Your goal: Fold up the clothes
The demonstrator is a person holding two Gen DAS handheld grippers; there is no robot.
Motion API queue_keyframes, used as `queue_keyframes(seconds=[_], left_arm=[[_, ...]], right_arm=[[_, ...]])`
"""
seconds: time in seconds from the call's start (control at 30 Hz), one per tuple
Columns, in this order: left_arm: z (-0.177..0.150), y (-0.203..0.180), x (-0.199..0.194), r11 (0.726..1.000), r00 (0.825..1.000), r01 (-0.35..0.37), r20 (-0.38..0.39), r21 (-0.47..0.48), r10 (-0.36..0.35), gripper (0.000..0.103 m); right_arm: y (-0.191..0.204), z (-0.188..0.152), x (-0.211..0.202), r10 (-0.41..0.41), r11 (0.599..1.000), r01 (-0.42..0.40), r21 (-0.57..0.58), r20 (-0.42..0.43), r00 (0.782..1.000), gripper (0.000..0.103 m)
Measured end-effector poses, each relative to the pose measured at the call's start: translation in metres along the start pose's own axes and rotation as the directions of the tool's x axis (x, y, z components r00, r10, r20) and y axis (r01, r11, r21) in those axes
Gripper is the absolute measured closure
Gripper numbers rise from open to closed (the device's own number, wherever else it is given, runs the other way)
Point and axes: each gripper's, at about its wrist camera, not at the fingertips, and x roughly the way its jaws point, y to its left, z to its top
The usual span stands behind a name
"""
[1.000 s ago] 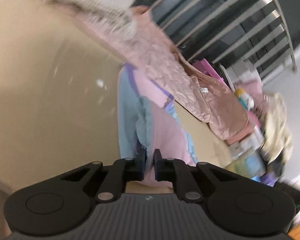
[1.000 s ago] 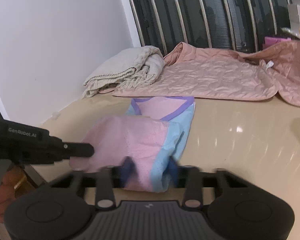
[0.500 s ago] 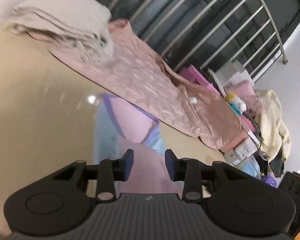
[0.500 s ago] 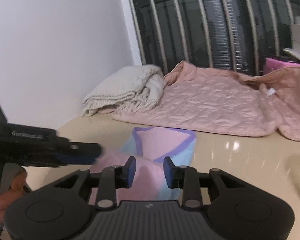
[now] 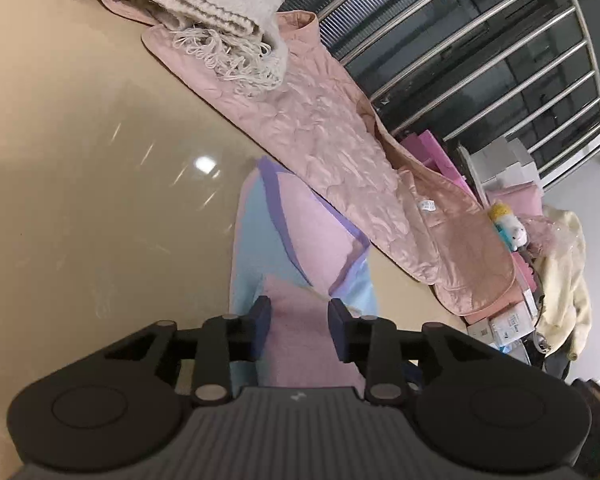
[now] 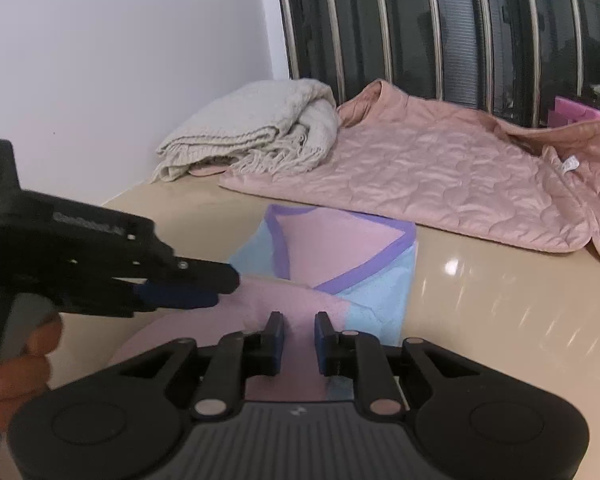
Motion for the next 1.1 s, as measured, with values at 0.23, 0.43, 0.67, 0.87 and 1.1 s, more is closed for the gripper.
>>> queue_keyframes(seconds=[0.23,0.43,0.67,0.87,1.1], left_arm=[[0.068,-0.021,0.01,0.979,0.982,-0.178,0.079,0.099,0.17,0.036],[0.094,-0.035,0.062,0.928,0.957,-0.291,0.047,0.235,0.288,0.06],[0.095,-0.019,0.075,0.946,0.96,-0.278,0.005,0.17,0.281,0.099],[0.073,-0.041,0.028,0.965,0.984,-0.18,0.048,0.189,0.174,0.101],[-0.051,-0.036,-0.063,0.944,0.988,-0.145,0.094,0.296,0.122,0.1]], right_arm=[[-0.062,0.063,0.015,-0.077,0.991,0.077,0.107,-0.009,0.997,0.067],[-0.089,0.088,0.084,-0.146,0.977,0.168,0.131,-0.158,0.977,0.07],[-0.092,0.081,0.093,-0.142,0.974,0.168,0.154,-0.169,0.975,0.101],[-0.07,0.08,0.034,-0.073,0.99,0.074,0.124,-0.006,0.997,0.101],[-0.027,-0.019,-0.084,0.039,0.996,-0.041,0.075,0.021,0.999,0.101]])
